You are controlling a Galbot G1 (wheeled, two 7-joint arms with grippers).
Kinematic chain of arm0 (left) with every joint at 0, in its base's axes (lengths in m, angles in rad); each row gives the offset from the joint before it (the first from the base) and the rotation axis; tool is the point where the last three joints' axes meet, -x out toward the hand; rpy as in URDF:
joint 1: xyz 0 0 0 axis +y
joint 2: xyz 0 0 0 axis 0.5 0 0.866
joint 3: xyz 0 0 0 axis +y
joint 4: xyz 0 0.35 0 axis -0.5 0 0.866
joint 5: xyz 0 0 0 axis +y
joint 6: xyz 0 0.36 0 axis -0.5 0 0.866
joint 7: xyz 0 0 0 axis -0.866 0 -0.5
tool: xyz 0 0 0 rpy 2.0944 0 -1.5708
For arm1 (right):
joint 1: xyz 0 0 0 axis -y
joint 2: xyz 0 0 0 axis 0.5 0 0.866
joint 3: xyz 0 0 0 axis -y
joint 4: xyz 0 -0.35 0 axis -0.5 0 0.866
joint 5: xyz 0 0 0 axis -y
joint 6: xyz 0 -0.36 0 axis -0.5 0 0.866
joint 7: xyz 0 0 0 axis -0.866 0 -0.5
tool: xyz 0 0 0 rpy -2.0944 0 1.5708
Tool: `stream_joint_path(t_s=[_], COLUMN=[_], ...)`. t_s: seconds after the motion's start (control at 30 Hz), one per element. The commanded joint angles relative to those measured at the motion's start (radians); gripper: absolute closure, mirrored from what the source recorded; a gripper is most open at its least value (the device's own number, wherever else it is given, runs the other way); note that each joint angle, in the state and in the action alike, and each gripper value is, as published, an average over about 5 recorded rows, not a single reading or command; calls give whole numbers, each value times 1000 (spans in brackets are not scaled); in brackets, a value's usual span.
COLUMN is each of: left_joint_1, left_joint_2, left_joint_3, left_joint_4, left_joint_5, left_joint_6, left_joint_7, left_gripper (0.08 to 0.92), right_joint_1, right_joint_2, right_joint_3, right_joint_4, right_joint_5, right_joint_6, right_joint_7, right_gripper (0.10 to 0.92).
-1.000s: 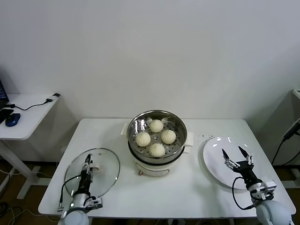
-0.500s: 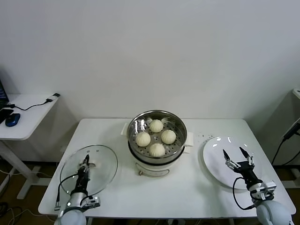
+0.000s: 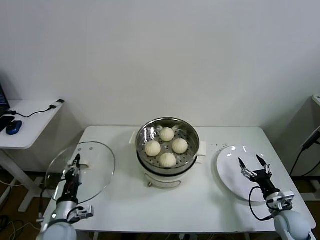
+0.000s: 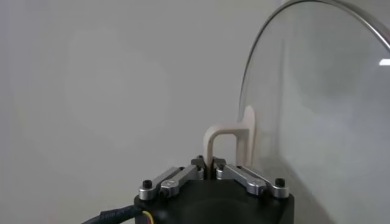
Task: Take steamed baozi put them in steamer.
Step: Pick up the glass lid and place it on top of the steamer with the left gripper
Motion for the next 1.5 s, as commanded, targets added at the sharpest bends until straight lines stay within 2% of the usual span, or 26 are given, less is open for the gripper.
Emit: stream_joint_path(t_s=[0.03,0.2,0.27,0.33,0.47,0.57,0.67,0.97,1.17,1.5], left_joint_1=[-28,-226,-314,-389,-501,-545,-571,-619,-635,-648], left_joint_2=[238,285,267,230,131,62,4,-132,-208,-245], left_joint_3=[127,311,400,484,621,703,763,862,867,868], left_joint_4=[-313,-312,-306,-291,-218,-152,-97,48,145,237], left_joint_5=[-84,-10,22,40,65,81,101,213,272,309], left_joint_6=[314,438,480,509,531,548,568,612,603,605], left_joint_7=[188,399,469,499,434,368,352,450,453,455], left_gripper=[854,854,854,854,854,854,854,854,854,854], right_joint_1=[39,85,103,114,121,116,107,75,63,61], right_joint_2=[-8,-6,0,4,5,4,3,6,8,12], right_joint_3=[-23,-57,-67,-73,-73,-62,-47,-5,13,25], right_joint_4=[-20,-50,-61,-67,-76,-81,-83,-84,-89,-103], right_joint_5=[-16,-39,-48,-51,-55,-57,-58,-60,-59,-60], right_joint_6=[-12,-18,-18,-20,-20,-18,-15,-8,-4,4], right_joint_7=[13,29,34,39,41,40,38,28,21,12], right_gripper=[203,203,203,203,203,203,203,203,203,203])
